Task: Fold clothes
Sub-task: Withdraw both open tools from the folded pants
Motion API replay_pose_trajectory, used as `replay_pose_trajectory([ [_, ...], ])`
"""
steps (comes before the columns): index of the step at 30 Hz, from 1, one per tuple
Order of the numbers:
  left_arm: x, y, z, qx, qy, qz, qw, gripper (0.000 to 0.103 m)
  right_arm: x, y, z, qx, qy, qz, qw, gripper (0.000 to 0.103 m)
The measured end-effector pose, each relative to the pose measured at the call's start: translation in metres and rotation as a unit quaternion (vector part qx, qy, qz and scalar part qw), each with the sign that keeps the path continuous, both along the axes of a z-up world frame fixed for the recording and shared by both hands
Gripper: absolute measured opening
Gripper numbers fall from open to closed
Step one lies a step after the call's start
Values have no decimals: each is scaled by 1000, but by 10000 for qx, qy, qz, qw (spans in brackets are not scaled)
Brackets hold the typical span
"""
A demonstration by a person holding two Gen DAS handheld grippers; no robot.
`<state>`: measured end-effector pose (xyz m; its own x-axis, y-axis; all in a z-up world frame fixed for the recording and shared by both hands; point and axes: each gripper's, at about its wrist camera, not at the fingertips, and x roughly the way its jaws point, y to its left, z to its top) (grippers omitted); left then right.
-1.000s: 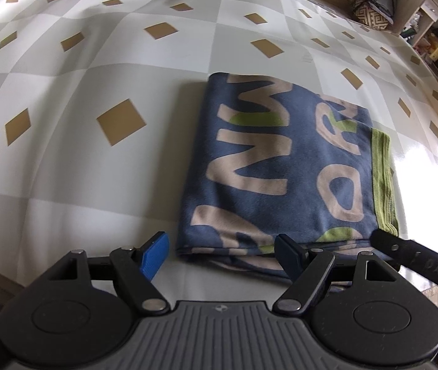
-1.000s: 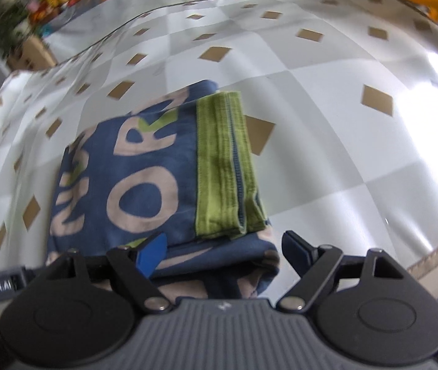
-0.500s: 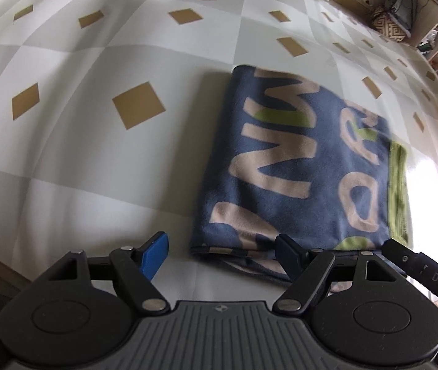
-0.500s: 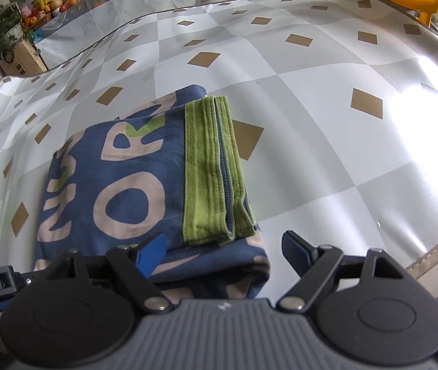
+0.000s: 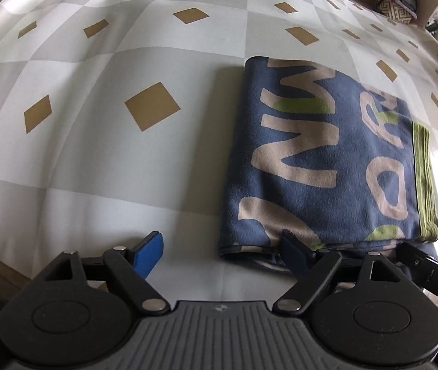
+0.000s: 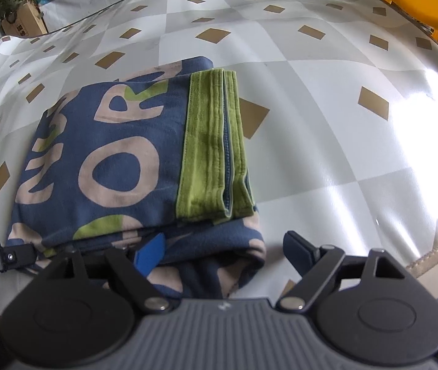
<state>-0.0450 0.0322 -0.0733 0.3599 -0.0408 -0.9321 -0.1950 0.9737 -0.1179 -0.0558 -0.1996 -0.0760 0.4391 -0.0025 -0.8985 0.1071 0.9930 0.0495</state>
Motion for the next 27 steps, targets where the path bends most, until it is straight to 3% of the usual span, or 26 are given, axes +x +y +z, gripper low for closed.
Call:
replay_pose_trajectory([
  [5,-1,-6,-2,220,44,-205,9995,86,-2,0,0,-20,31,11,10000,86],
  [9,-1,-4,-4,247,121,-129,9995,95,-3,0,-1,-57,83,-8,9999,90],
  [27,-6,-7,-6,445,229,-262,9984,97,-4,9,-5,-165,373,284,9988,96],
])
